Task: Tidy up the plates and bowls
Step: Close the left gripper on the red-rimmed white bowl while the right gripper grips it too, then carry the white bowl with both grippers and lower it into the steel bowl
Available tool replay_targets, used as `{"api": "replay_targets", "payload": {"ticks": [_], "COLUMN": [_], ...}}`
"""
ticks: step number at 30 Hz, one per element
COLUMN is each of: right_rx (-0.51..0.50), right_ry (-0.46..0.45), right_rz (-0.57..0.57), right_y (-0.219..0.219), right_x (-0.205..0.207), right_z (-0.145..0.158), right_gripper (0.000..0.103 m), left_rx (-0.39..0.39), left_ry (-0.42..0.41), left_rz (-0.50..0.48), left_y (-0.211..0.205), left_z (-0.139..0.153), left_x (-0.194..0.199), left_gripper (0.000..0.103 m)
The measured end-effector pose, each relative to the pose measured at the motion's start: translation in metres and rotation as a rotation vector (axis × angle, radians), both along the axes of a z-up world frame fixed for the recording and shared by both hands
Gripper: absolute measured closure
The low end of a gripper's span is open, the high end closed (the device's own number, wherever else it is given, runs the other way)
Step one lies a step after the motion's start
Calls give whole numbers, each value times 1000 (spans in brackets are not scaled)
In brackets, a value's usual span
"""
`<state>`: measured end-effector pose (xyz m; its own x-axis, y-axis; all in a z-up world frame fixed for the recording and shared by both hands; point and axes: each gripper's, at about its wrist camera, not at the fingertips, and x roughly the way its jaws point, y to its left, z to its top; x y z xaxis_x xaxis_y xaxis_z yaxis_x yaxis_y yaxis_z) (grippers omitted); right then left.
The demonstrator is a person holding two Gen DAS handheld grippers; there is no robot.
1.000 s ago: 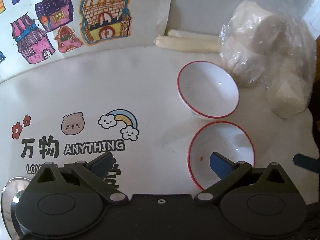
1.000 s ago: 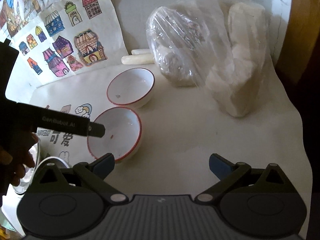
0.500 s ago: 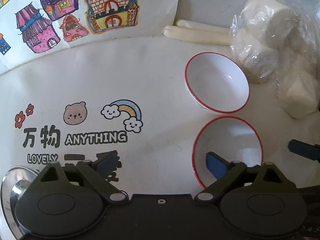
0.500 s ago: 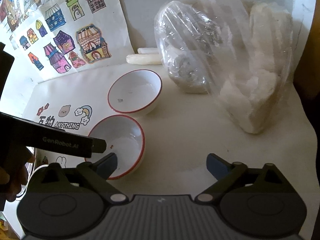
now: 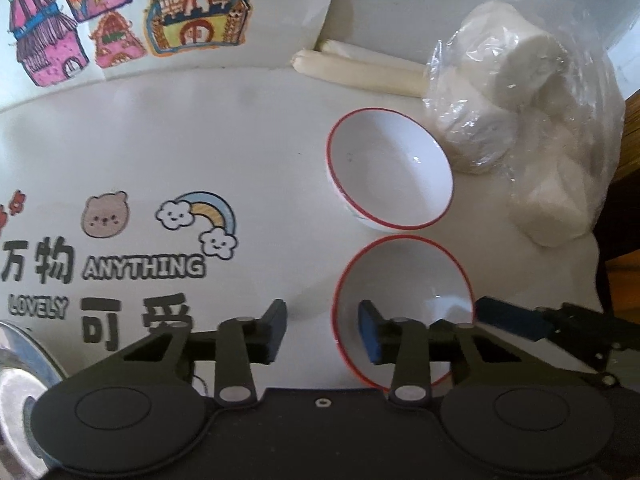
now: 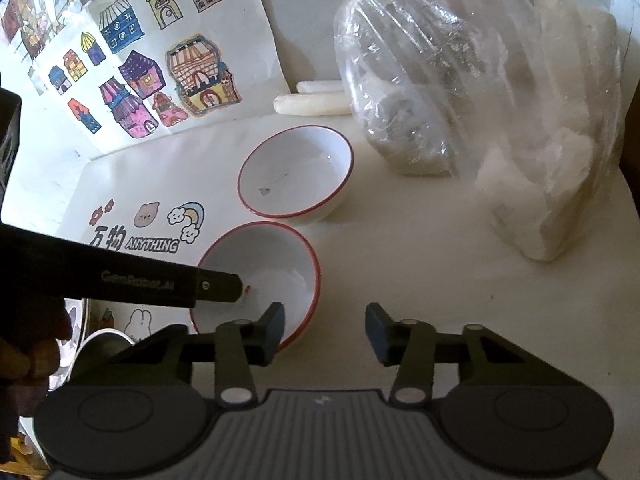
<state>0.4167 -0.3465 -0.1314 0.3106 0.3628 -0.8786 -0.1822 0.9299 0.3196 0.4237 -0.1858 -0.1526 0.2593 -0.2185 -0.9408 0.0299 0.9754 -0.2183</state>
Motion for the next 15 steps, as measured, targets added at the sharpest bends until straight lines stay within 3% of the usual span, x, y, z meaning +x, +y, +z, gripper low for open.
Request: {"api": "replay_targets", "payload": {"ticks": [6,9,15], "right_rx": [4,8,-3], "right_ry": [1,3,8], "right_rz": [0,5,-27], "right_y": [4,9,12], "right_x": [0,0,-5], "right_z": [-2,-1,5], "right_gripper": [71,84,88], "left_rx": [-33,-39,-56], "left_ry": [1,-1,-9], "left_rz": [-24,-38,-49], "left_y": [-4,-5,4], "left_z": [-3,-3,4], "left_x": [1,1,-6], "left_gripper": [87,90,94]}}
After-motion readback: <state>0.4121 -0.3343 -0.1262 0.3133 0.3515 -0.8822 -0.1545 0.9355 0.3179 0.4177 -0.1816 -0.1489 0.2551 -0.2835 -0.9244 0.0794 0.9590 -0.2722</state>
